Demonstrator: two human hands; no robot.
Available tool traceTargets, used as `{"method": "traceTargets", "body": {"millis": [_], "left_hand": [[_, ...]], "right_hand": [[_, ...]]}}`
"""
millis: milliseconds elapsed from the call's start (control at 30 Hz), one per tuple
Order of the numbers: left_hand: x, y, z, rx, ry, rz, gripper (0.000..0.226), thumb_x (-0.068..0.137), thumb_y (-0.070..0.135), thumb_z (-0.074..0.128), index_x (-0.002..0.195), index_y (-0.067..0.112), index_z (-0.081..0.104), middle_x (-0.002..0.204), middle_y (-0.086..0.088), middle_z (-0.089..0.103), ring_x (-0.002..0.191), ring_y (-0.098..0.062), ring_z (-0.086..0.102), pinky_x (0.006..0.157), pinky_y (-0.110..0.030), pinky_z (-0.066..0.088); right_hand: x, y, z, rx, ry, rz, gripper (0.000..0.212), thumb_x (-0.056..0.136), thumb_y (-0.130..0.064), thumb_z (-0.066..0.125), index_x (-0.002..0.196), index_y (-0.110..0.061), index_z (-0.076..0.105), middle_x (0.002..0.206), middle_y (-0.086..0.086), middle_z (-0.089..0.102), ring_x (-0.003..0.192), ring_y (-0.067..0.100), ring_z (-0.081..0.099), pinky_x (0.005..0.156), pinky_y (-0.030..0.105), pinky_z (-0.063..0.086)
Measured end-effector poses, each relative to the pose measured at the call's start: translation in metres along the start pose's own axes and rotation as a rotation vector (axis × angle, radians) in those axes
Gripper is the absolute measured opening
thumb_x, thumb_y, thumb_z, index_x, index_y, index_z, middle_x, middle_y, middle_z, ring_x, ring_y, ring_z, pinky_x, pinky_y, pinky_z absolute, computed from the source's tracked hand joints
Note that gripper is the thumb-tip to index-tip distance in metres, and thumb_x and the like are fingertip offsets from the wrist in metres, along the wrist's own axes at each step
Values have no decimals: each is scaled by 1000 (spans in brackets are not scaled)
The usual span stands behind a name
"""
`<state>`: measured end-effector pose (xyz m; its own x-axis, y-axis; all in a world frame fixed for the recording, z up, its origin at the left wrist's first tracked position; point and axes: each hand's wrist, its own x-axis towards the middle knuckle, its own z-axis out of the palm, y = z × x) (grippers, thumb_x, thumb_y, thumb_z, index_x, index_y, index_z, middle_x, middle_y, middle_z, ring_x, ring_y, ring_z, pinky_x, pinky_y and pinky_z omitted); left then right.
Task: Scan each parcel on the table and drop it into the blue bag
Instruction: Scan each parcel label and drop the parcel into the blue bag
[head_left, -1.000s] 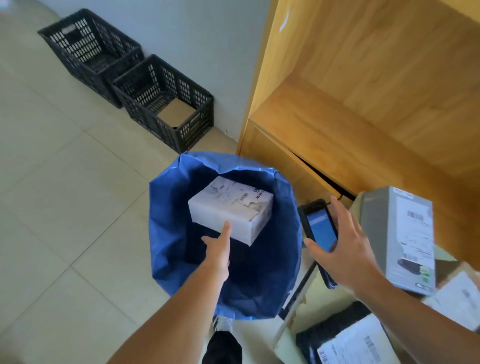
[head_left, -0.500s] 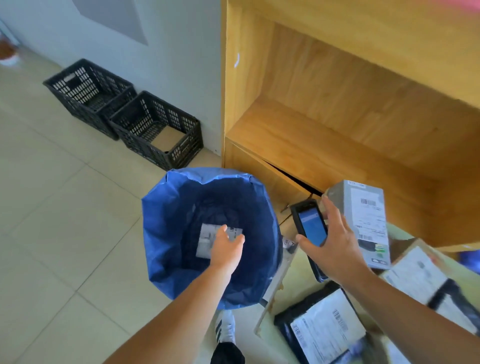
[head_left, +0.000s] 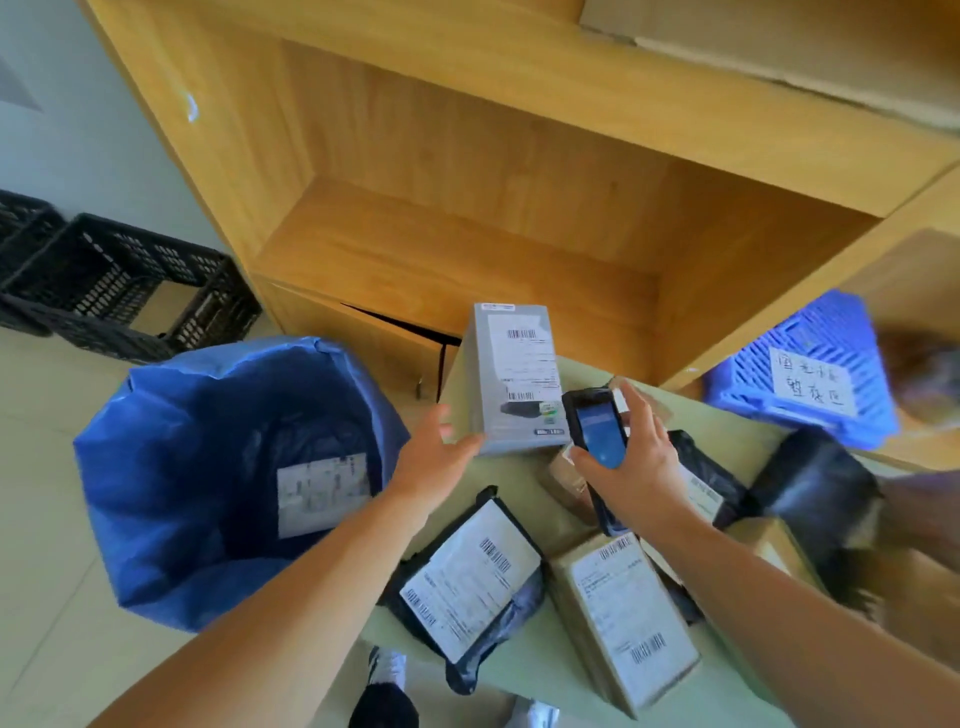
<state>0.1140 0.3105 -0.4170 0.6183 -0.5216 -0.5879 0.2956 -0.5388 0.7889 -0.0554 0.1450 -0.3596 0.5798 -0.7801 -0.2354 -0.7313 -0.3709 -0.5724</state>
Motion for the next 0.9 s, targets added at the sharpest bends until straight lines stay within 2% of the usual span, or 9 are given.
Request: {"method": "traceTargets", "body": {"millis": [200, 267, 367, 467, 533, 633, 700, 767, 900], "left_hand": [[28, 3, 39, -74, -4, -57, 70, 97, 42, 68, 156, 23, 34, 127, 12, 43, 115, -16, 45, 110, -49, 45], [37, 2, 46, -154, 31, -103, 69, 95, 47, 68, 153, 22, 38, 137, 6, 48, 117, -19, 49, 102, -47, 52], [51, 1, 60, -247, 61, -182, 72, 92, 50, 71, 150, 21, 40, 134, 2, 51, 116, -23, 50, 89, -48, 57], [64, -4, 71, -300, 75, -212, 69, 86, 54, 76, 142, 27, 46, 133, 2, 56, 117, -26, 52, 91, -53, 57], [72, -8, 79, -288, 110, -190, 60, 84, 51, 79, 131, 28, 51, 121, 5, 62, 114, -25, 56, 87, -48, 57], [80, -13, 89, -248, 156, -105, 54, 77, 47, 82, 121, 28, 56, 109, 8, 67, 103, -21, 64, 89, -44, 59], [81, -15, 92, -292, 150, -85, 48, 86, 36, 80, 126, 26, 57, 113, 2, 69, 96, -13, 66, 85, -39, 60], [81, -19, 91, -295, 154, -67, 43, 92, 28, 75, 131, 24, 57, 114, 2, 68, 100, -13, 66, 82, -37, 60], [84, -31, 83, -187, 132, 10, 45, 78, 46, 75, 121, 42, 64, 115, 8, 73, 109, -19, 69, 95, -50, 59]], "right_hand": [[2, 36, 5, 20, -6, 84, 103, 77, -58, 76, 158, -37, 17, 149, 6, 43, 133, 28, 46, 102, 46, 44], [-3, 42, 8, 42, -15, 98, 105, 73, -67, 71, 158, -38, 15, 150, 3, 43, 133, 26, 46, 102, 46, 45], [-8, 52, 9, 103, -16, 116, 108, 67, -78, 65, 156, -43, 14, 145, -3, 46, 128, 20, 49, 100, 47, 49], [-6, 65, 9, 132, 25, 127, 98, 77, -59, 74, 155, -46, 15, 138, -3, 50, 123, 19, 53, 95, 44, 51], [-4, 72, 7, 142, 47, 138, 96, 81, -48, 78, 154, -47, 15, 138, -3, 50, 121, 17, 54, 93, 42, 53], [-2, 80, 4, 155, 71, 145, 98, 82, -48, 78, 153, -50, 12, 141, -4, 49, 122, 18, 55, 95, 46, 55], [-1, 82, 3, 160, 78, 148, 99, 82, -48, 78, 154, -50, 11, 139, -4, 51, 120, 19, 56, 94, 47, 55], [0, 81, 2, 150, 76, 153, 100, 80, -51, 77, 153, -52, 9, 140, -5, 51, 121, 20, 56, 93, 48, 55], [3, 70, -2, 116, 62, 123, 100, 81, -49, 76, 154, -50, 9, 141, -3, 48, 124, 18, 50, 94, 39, 50]]}}
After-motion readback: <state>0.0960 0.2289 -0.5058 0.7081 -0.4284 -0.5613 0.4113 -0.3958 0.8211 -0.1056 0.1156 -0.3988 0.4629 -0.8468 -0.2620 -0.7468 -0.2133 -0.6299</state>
